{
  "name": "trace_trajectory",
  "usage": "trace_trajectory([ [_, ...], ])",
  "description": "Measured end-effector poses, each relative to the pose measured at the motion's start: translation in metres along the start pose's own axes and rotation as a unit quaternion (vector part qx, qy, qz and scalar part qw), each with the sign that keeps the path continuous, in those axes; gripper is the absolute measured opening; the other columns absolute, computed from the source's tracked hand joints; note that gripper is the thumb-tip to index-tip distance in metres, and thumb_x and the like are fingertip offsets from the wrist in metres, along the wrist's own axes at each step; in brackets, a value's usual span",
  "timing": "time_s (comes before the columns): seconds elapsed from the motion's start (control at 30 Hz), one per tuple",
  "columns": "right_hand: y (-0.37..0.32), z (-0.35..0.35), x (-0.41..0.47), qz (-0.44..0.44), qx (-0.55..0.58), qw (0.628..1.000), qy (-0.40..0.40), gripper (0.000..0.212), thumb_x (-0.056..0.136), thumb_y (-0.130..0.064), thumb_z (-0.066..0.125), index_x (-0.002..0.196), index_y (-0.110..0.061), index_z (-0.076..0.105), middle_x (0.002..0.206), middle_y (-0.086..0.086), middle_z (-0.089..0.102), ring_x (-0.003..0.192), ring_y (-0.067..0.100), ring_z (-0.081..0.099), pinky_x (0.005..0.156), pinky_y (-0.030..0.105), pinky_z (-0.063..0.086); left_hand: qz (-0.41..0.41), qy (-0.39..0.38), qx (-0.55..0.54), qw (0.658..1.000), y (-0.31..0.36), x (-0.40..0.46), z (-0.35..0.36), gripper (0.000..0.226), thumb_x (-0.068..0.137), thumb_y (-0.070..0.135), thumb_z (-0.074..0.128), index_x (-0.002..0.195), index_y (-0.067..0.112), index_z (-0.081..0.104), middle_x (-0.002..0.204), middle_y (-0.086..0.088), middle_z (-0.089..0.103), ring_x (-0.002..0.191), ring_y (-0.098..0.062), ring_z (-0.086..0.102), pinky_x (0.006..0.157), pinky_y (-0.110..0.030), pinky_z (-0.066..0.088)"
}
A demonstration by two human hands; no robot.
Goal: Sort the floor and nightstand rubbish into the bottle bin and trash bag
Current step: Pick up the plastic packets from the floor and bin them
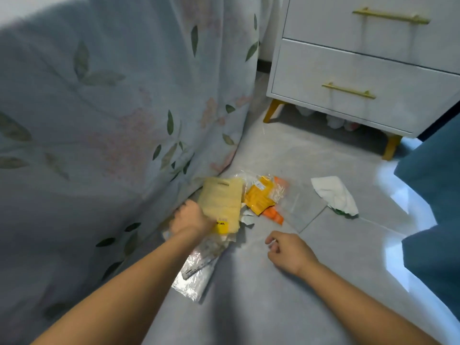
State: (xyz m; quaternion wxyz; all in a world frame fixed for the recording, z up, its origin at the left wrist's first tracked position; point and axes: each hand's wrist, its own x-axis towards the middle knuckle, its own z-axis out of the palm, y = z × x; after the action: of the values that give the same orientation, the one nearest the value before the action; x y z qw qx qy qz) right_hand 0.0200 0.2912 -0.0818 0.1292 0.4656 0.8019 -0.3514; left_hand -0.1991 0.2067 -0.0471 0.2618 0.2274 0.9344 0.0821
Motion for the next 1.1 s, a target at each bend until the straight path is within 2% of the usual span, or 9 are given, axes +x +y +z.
trace_trajectory([
  [0.1, 0.005, -0.003, 0.008, -0.022, -0.010, 1.000, 0.000, 0.028, 0.081, -0.023, 0.055, 0.108, -0.025, 0.063, 0.085, -0.012, 0.058, 0.083, 0.012, 0.059, 0.076, 0.023, 0.047, 0.001, -0.003, 0.060, 0.998, -0.002, -0.002, 0.003, 0.073, 0.073, 0.042, 0.074, 0.131, 0.010, 0.044, 0.137, -0.011, 0.047, 0.132, -0.029, 0.038, 0.100, -0.037, 0.040],
  [0.2, 0.010, -0.017, 0.019, -0.055, -0.063, 0.996, -0.006, 0.025, 0.082, -0.023, 0.054, 0.104, -0.027, 0.064, 0.087, -0.010, 0.061, 0.091, 0.015, 0.063, 0.076, 0.025, 0.048, 0.002, -0.027, 0.017, 0.999, -0.007, 0.002, 0.003, 0.062, 0.068, 0.038, 0.079, 0.118, 0.012, 0.055, 0.124, -0.010, 0.060, 0.117, -0.028, 0.056, 0.090, -0.035, 0.049],
  [0.33, 0.018, -0.055, 0.047, -0.091, -0.046, 0.992, 0.078, 0.007, 0.086, -0.031, 0.060, 0.091, -0.027, 0.061, 0.089, -0.005, 0.066, 0.085, 0.020, 0.063, 0.071, 0.031, 0.049, -0.009, -0.031, -0.178, 0.984, -0.005, 0.004, 0.003, 0.033, 0.076, 0.034, 0.078, 0.099, 0.013, 0.067, 0.094, -0.010, 0.069, 0.082, -0.027, 0.066, 0.076, -0.035, 0.056],
  [0.4, 0.021, -0.077, 0.063, -0.067, 0.000, 0.980, 0.187, 0.012, 0.086, -0.027, 0.064, 0.086, -0.022, 0.053, 0.090, 0.001, 0.063, 0.081, 0.023, 0.057, 0.068, 0.033, 0.045, -0.033, -0.030, -0.325, 0.945, -0.001, -0.001, 0.000, 0.019, 0.086, 0.029, 0.069, 0.083, 0.011, 0.066, 0.082, -0.011, 0.064, 0.065, -0.022, 0.058, 0.065, -0.032, 0.054],
  [0.47, 0.026, -0.096, 0.080, -0.037, 0.016, 0.968, 0.247, 0.019, 0.086, -0.020, 0.066, 0.098, -0.015, 0.053, 0.103, 0.009, 0.061, 0.095, 0.028, 0.055, 0.077, 0.038, 0.047, -0.033, -0.045, -0.404, 0.913, 0.001, -0.009, -0.005, 0.018, 0.091, 0.024, 0.064, 0.077, 0.012, 0.064, 0.078, -0.009, 0.062, 0.064, -0.017, 0.055, 0.057, -0.027, 0.050],
  [0.57, 0.033, -0.107, 0.098, 0.031, -0.026, 0.983, 0.180, 0.055, 0.085, -0.024, 0.069, 0.131, -0.010, 0.042, 0.131, 0.013, 0.052, 0.125, 0.033, 0.040, 0.097, 0.045, 0.042, -0.019, -0.060, -0.467, 0.882, 0.000, -0.022, -0.012, 0.011, 0.092, 0.018, 0.062, 0.082, 0.013, 0.063, 0.081, -0.007, 0.063, 0.068, -0.016, 0.057, 0.052, -0.021, 0.051],
  [0.63, 0.035, -0.101, 0.101, 0.078, -0.062, 0.988, 0.117, 0.072, 0.084, -0.032, 0.068, 0.141, -0.011, 0.030, 0.136, 0.015, 0.048, 0.130, 0.035, 0.033, 0.100, 0.045, 0.041, -0.027, -0.070, -0.496, 0.865, -0.001, -0.027, -0.012, 0.003, 0.091, 0.013, 0.063, 0.093, 0.011, 0.063, 0.086, -0.006, 0.064, 0.070, -0.016, 0.059, 0.048, -0.020, 0.054],
  [0.83, 0.042, -0.072, 0.099, 0.132, -0.166, 0.974, 0.073, 0.096, 0.063, -0.058, 0.076, 0.137, -0.013, 0.034, 0.133, 0.009, 0.048, 0.126, 0.032, 0.037, 0.097, 0.040, 0.040, -0.058, -0.104, -0.497, 0.860, -0.008, -0.036, -0.008, 0.025, 0.089, 0.008, 0.064, 0.114, 0.007, 0.063, 0.107, -0.015, 0.069, 0.085, -0.027, 0.064, 0.072, -0.039, 0.058],
  [1.1, 0.056, -0.065, 0.086, 0.194, -0.163, 0.967, 0.028, 0.112, 0.040, -0.065, 0.084, 0.130, -0.015, 0.039, 0.135, 0.010, 0.044, 0.128, 0.031, 0.038, 0.099, 0.040, 0.041, -0.093, -0.104, -0.464, 0.875, -0.016, -0.041, 0.003, 0.012, 0.084, 0.008, 0.065, 0.094, 0.015, 0.066, 0.103, -0.011, 0.072, 0.095, -0.030, 0.068, 0.087, -0.044, 0.056],
])
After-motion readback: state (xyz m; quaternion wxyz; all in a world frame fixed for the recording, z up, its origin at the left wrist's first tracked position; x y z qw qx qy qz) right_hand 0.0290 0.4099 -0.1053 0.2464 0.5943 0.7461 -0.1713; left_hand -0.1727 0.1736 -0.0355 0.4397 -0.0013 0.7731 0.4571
